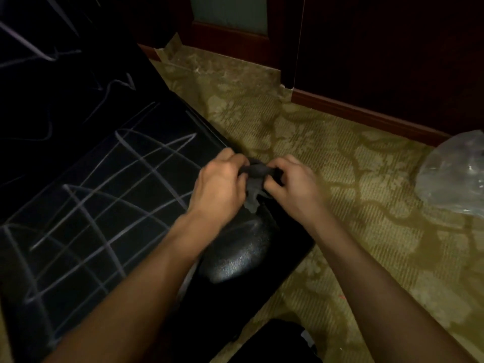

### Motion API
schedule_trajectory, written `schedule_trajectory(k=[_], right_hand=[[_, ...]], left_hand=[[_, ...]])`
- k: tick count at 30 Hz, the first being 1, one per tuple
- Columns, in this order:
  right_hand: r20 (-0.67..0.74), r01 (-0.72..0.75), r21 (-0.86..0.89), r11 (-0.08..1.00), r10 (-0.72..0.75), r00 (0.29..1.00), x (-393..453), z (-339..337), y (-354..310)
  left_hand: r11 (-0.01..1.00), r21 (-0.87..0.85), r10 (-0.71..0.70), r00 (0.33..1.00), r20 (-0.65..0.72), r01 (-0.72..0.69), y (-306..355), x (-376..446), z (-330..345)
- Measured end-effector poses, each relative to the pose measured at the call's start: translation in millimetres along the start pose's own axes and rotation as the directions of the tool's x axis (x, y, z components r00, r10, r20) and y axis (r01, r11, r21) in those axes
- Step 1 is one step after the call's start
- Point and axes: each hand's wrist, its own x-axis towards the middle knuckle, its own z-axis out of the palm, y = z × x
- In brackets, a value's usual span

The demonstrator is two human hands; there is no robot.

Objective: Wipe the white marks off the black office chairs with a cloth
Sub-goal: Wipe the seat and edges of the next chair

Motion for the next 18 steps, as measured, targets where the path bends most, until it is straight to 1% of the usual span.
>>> schedule_trajectory(k=[2, 4, 5, 7, 10, 11, 13, 16, 18], right_hand=[[0.022, 0.055, 0.002, 0.998, -0.055, 0.998, -5.0, -5.7, 5.4], [0.018, 0.115, 0.051, 0.992, -0.116, 0.993, -31.0, -18.7, 14.9], [0.015, 0.111, 0.085, 0.990, -0.113, 0.994, -48.6, -24.7, 21.5], [0.029, 0.047, 0.170, 0.984, -0.052, 0.998, -85.5, -33.9, 35.8], [0.055, -0.099, 0.318, 0.943, 0.086, 0.995, -125.9, -35.8, 53.7], [0.055, -0.138, 0.341, 0.930, 0.127, 0.990, -133.9, -33.0, 54.6], [0.021, -0.179, 0.353, 0.918, 0.184, 0.983, -140.9, -25.6, 48.0], [-0.056, -0.158, 0.306, 0.939, 0.184, 0.981, -130.3, -21.7, 27.0], [-0.059, -0.145, 0.247, 0.958, 0.165, 0.985, -106.2, -21.7, 16.2]], left_hand=[[1.000, 0.003, 0.006, 1.000, 0.008, -0.006, 4.4, -1.3, 0.6], [0.998, -0.002, 0.064, 0.998, 0.026, -0.064, 16.8, -20.1, 3.3], [0.996, -0.006, 0.094, 0.995, 0.045, -0.093, 24.6, -33.8, 6.2], [0.991, -0.027, 0.135, 0.987, 0.083, -0.133, 43.1, -59.9, 15.1], [0.976, -0.032, 0.217, 0.956, 0.198, -0.215, 68.2, -83.8, 27.5], [0.968, -0.026, 0.248, 0.943, 0.224, -0.249, 71.5, -86.9, 29.8], [0.959, -0.044, 0.282, 0.931, 0.232, -0.280, 68.8, -86.3, 32.3], [0.970, -0.069, 0.243, 0.949, 0.199, -0.234, 59.1, -78.3, 22.4], [0.984, -0.083, 0.170, 0.972, 0.165, -0.158, 46.8, -63.6, 15.3]])
